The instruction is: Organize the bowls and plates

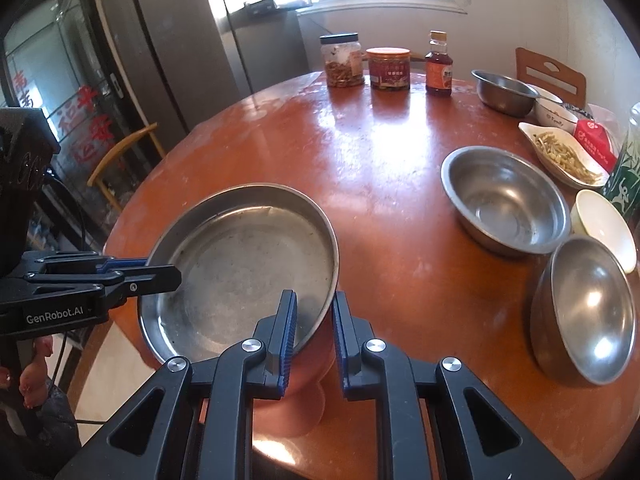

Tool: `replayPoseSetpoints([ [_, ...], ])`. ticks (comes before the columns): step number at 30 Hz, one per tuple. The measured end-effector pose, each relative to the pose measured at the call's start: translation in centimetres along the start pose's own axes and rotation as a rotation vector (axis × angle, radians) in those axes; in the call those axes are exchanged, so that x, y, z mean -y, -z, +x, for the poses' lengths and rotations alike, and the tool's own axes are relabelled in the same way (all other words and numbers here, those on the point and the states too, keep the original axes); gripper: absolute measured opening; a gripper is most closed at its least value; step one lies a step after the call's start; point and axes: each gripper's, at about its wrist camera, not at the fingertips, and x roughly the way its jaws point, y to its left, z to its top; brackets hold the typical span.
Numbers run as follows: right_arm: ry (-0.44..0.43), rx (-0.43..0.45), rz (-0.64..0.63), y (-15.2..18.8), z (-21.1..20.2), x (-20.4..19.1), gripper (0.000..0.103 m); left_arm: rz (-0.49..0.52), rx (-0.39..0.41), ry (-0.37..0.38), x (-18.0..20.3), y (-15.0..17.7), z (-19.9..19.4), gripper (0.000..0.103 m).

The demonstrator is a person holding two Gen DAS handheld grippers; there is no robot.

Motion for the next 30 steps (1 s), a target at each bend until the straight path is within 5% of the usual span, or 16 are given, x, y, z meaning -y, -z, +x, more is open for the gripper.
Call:
replayPoseSetpoints([
  [17, 0.028, -0.034, -0.046, 1.0, 1.1, -0.9, 0.02, -0.007, -0.025, -0.019, -0.1, 1.1, 1.1, 0.019],
  [30, 0.003, -0.039, -0.047, 0.6, 1.4, -0.8, 0.034, 0.003, -0.04, -0.003, -0.4, 0.6, 1.5, 0.02],
])
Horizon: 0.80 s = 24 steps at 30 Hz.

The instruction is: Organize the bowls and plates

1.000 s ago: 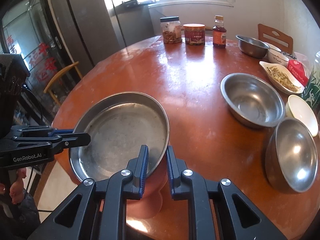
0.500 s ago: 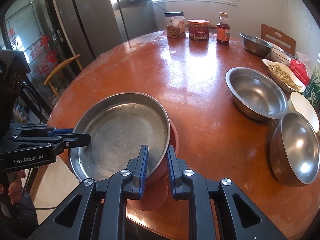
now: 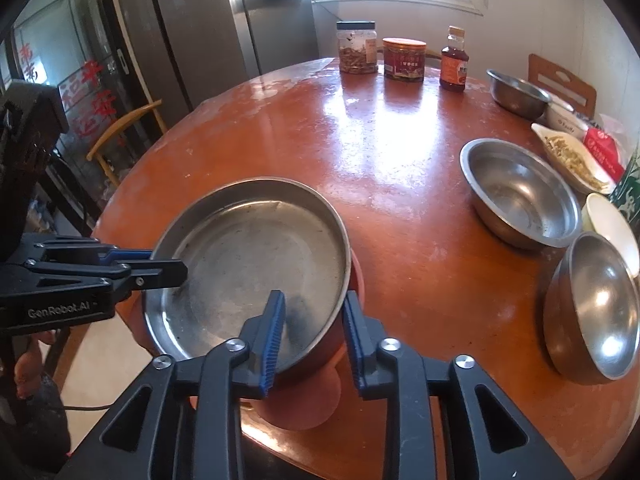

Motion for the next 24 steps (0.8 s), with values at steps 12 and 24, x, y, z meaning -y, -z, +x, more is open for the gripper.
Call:
replayPoseSetpoints([
  [12, -0.012, 0.012, 0.043, -0.2, -0.5, 0.9, 0.035, -0.011, -0.017, 0.005, -0.2, -0.1, 0.1, 0.02],
  [24, -0.006, 0.036, 0.103, 0.3, -1.7, 3.3, 0.036, -0.03, 0.009, -0.025, -0.3, -0.9, -1.3, 0.02],
])
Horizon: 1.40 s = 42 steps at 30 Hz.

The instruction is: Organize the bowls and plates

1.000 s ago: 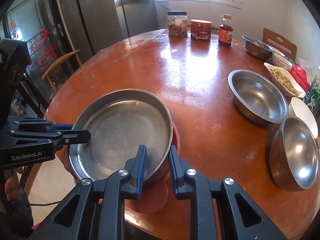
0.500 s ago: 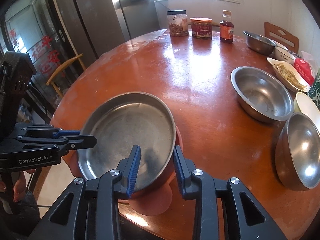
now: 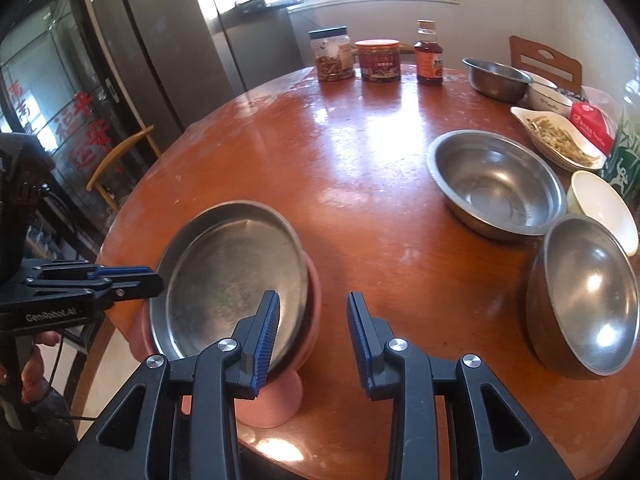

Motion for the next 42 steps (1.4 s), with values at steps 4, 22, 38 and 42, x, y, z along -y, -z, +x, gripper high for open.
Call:
replayPoseSetpoints([
  [4, 0.01, 0.018, 0.038, -0.4, -0.7, 1.5, 0.036, 0.004, 0.008, 0.0, 0.8, -1.2, -0.1, 0.02],
  [22, 0.117, 0.114, 0.152, -5.9, -4.4, 12.4, 0.037, 0.081, -0.021, 0.055, 11.9, -9.3, 4.4, 0.031],
  [38, 0.191, 0.001, 0.013, -11.0, 0.5, 17.9, 0.037, 0.017, -0.092, 0.07, 16.6, -12.8, 10.4, 0.031],
  [42, 0.213, -0.052, -0.022, -11.9, 2.7, 18.6, 0.037, -0.011, -0.118, 0.086, 16.4, -12.9, 11.6, 0.031],
])
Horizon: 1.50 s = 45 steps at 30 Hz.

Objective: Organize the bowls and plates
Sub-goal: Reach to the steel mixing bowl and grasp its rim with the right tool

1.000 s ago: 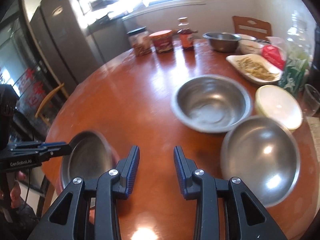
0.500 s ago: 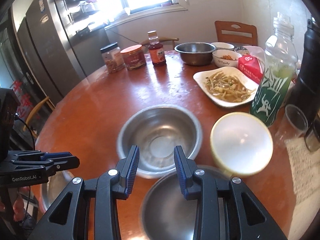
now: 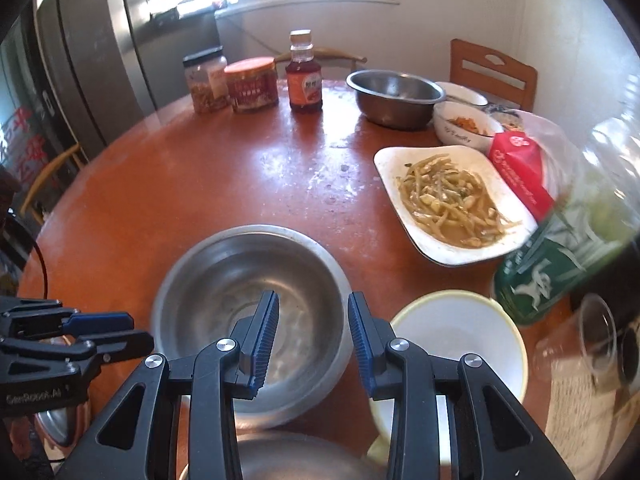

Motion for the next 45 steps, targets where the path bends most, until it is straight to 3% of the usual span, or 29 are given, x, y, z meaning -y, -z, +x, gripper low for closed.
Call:
replayPoseSetpoints([
  [9, -0.025, -0.037, -0.019, -0.9, 1.8, 0.6, 0.035, -0.027, 0.004, -0.004, -0.1, 0.1, 0.2, 0.036],
  [17, -0.042, -0.094, -0.038, -1.1, 3.0, 0.8, 0.03, -0.065, -0.017, 0.013, -0.5, 0.1, 0.6, 0.047],
  [23, -0.049, -0.115, -0.066, -1.0, 3.5, 0.5, 0.026, -0.052, -0.044, 0.051, 0.0, 0.3, 1.7, 0.046],
  [26, -0.1, -0.12, -0.055, -0.9, 3.4, 0.2, 0.021, -0.023, -0.051, 0.056, 0.5, 0.6, 1.9, 0.037],
  [33, -0.109, -0.102, -0.036, -1.0, 2.7, 0.0, 0.021, -0.016, 0.014, 0.079, 0.1, 0.4, -0.4, 0.037],
  [45, -0.166, 0.051, -0.06, -0.6, -4.7, -3.5, 0.021, 0.028, 0.148, 0.036, -1.2, 2.9, -7.1, 0.037],
])
